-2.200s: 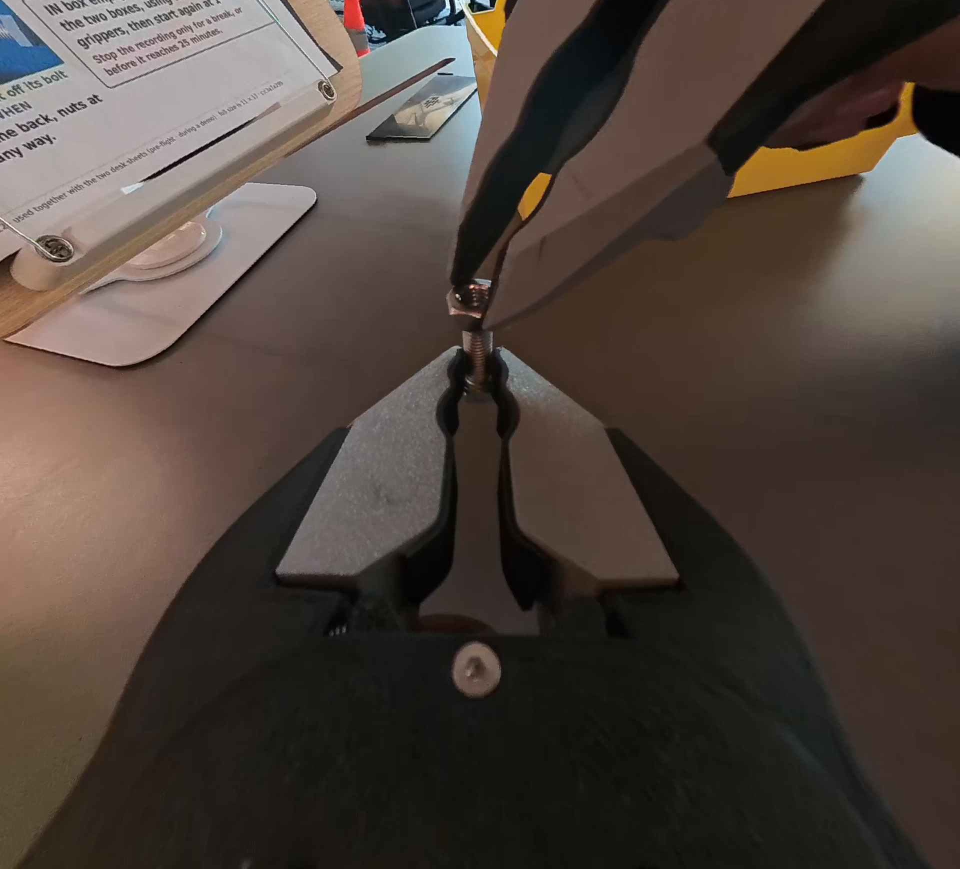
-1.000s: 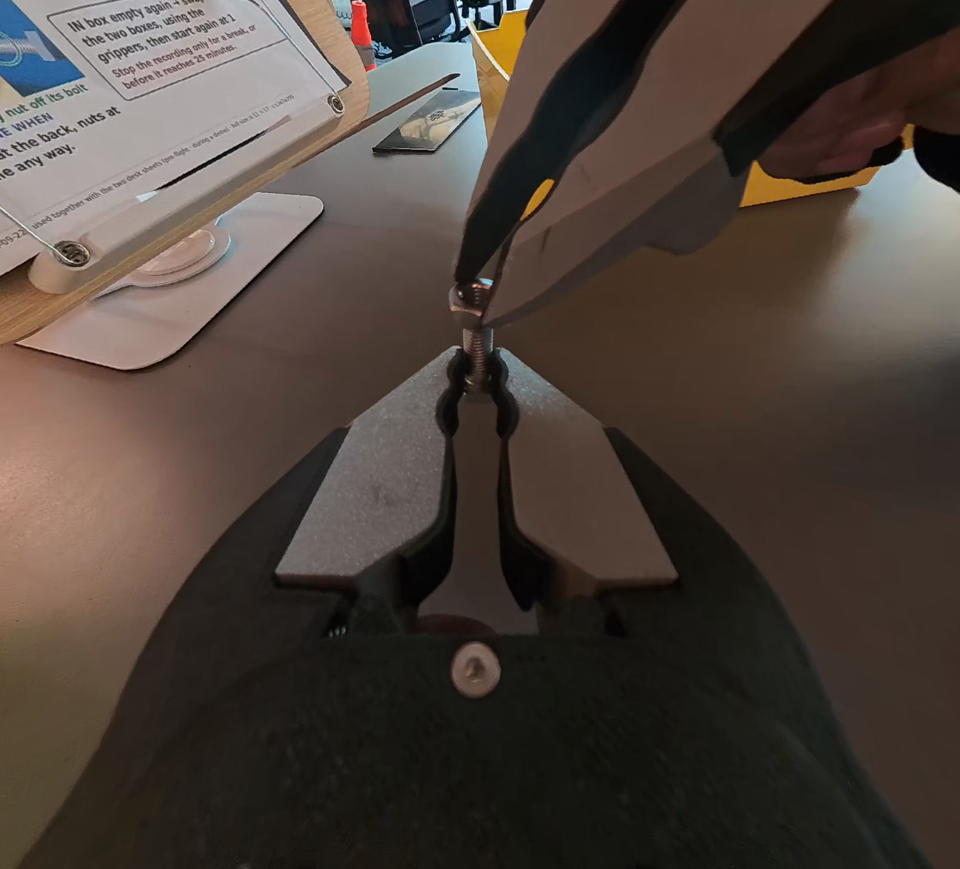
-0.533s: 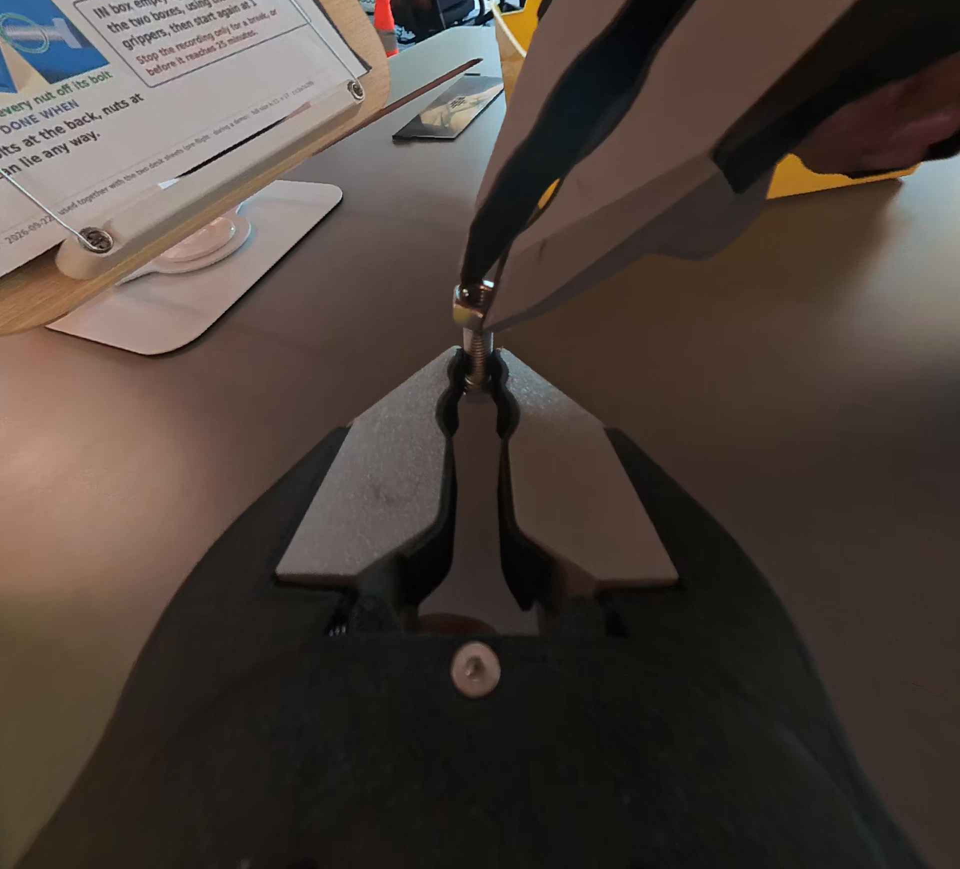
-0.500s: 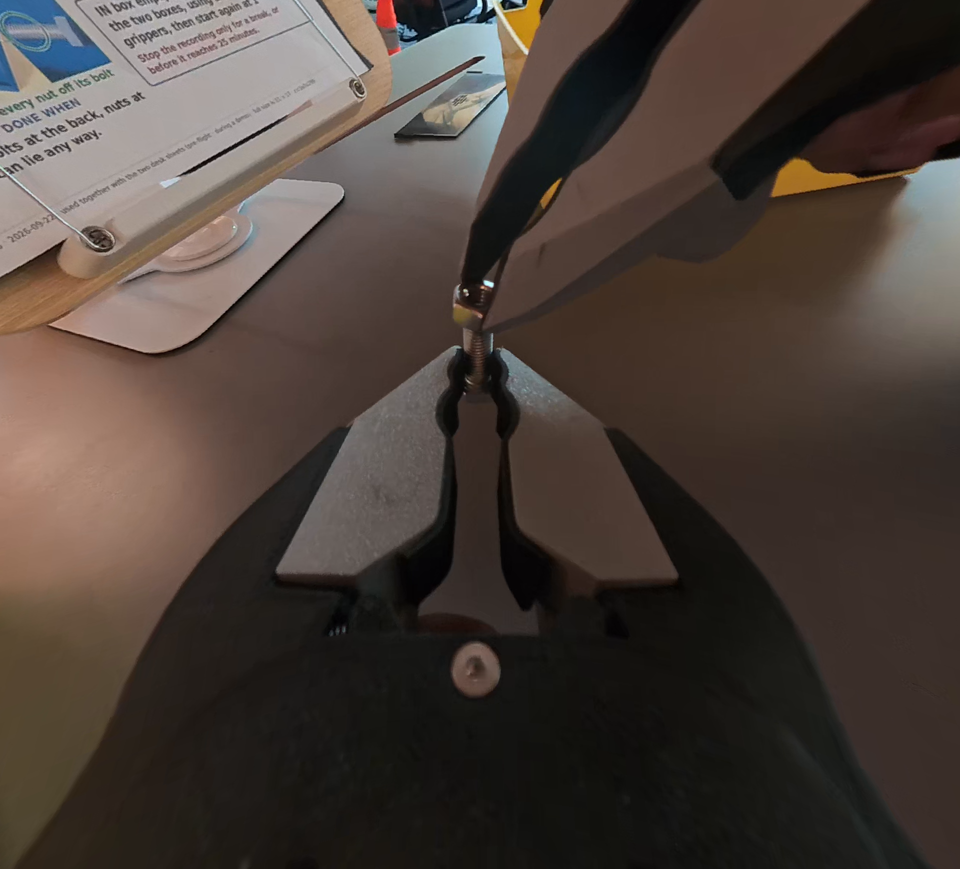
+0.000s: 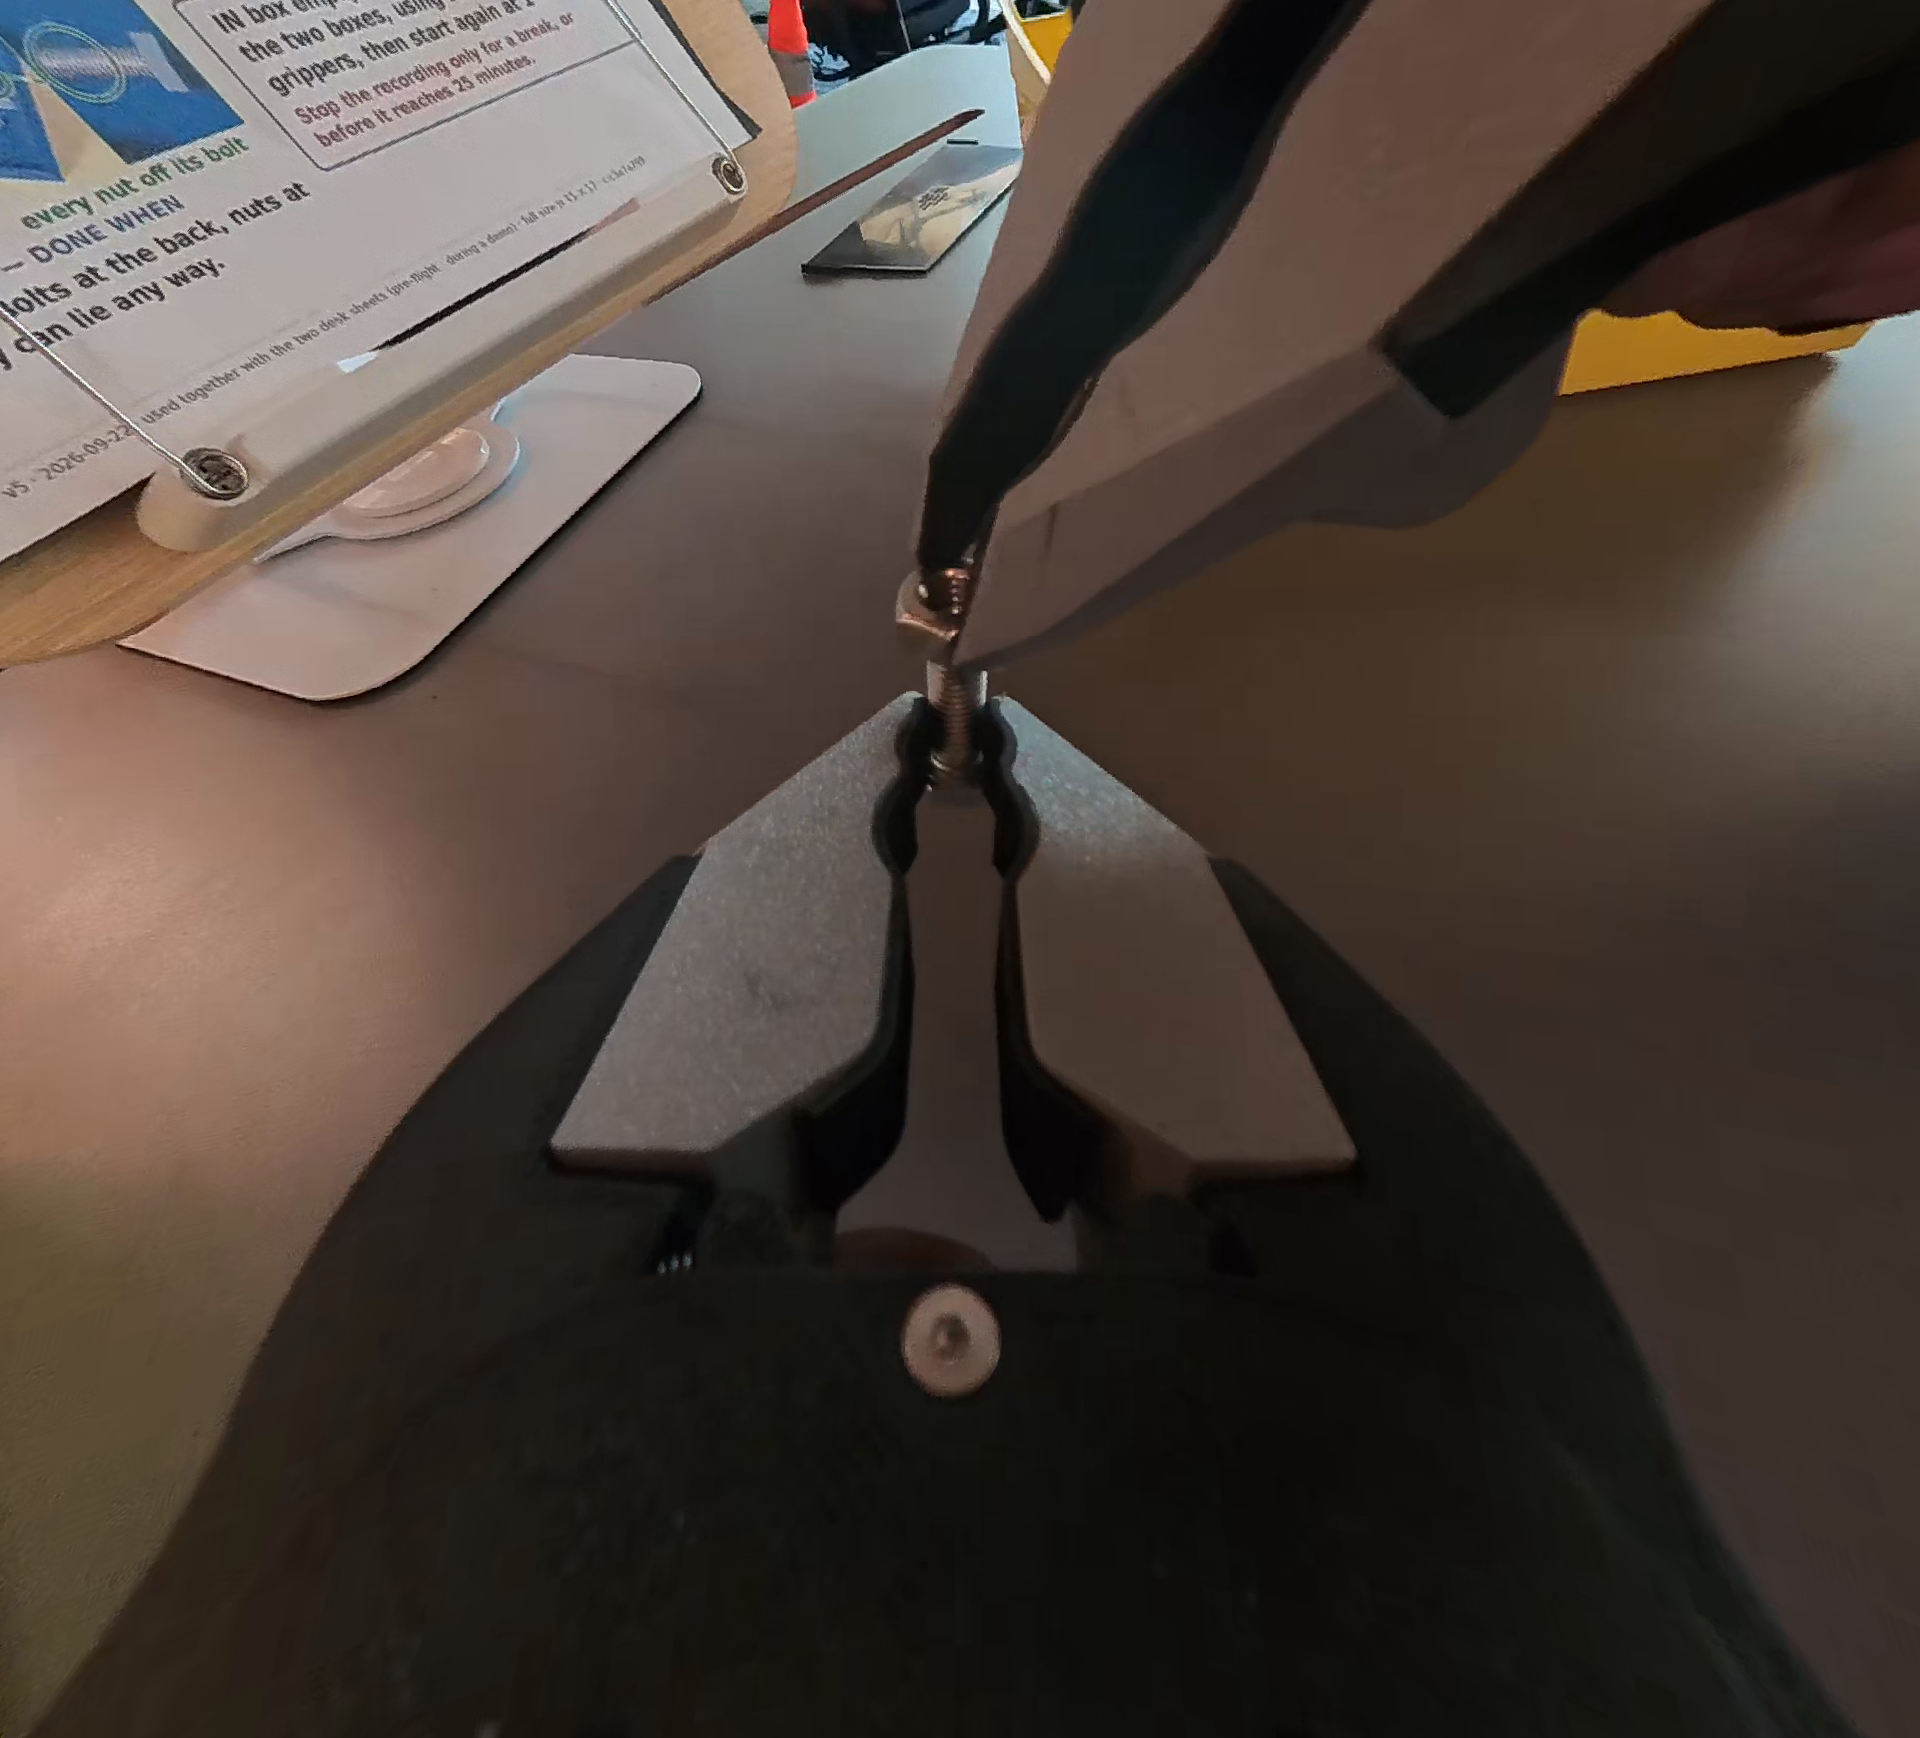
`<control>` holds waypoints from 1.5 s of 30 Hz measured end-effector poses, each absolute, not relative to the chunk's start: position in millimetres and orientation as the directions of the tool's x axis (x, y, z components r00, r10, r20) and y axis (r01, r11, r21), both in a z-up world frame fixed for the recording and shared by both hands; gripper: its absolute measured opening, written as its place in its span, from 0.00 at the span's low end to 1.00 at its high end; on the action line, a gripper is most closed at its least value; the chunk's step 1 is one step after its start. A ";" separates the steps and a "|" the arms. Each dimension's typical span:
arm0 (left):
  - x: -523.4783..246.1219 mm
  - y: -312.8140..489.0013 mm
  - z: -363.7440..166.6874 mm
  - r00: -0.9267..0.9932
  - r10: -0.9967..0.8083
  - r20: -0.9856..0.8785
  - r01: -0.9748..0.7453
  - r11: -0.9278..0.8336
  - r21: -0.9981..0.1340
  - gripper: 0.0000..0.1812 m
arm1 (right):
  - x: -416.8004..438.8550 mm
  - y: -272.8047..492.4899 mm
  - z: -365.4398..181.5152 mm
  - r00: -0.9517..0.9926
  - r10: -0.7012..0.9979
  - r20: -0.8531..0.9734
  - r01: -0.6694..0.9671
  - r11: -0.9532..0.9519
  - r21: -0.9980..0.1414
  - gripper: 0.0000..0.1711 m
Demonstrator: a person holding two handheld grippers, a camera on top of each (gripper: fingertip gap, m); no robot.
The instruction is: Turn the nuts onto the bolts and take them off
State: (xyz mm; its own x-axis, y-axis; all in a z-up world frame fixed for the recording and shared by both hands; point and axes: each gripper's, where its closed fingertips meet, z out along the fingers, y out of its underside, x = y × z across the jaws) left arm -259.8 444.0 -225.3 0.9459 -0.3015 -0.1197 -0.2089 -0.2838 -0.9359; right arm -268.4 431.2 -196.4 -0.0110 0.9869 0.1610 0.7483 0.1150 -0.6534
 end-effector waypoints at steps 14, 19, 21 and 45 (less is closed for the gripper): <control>-259.3 443.2 -222.3 0.945 -0.310 -0.099 -0.187 -0.270 -0.944 0.04 | -265.7 428.4 -192.1 -0.027 0.989 0.144 0.713 0.120 -0.691 0.11; -255.0 439.0 -220.1 0.933 -0.350 -0.085 -0.182 -0.255 -0.950 0.04 | -255.7 424.5 -179.1 -0.091 0.984 0.151 0.631 0.174 -0.756 0.16; -251.9 435.5 -218.5 0.922 -0.382 -0.066 -0.170 -0.247 -0.954 0.04 | -247.6 419.3 -173.2 -0.155 0.980 0.126 0.556 0.192 -0.808 0.17; -186.4 390.3 -210.8 0.673 -0.735 -0.083 -0.231 -0.103 -0.968 0.04 | -186.1 374.3 -166.7 -0.542 0.839 -0.049 0.118 0.017 -0.993 0.27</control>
State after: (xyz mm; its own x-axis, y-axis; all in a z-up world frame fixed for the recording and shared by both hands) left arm -186.4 390.3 -210.8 0.6730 -0.7350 -0.0826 -0.2308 -0.1025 -0.9676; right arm -186.1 374.3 -166.7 -0.5416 0.8392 -0.0495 0.1176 0.0174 -0.9929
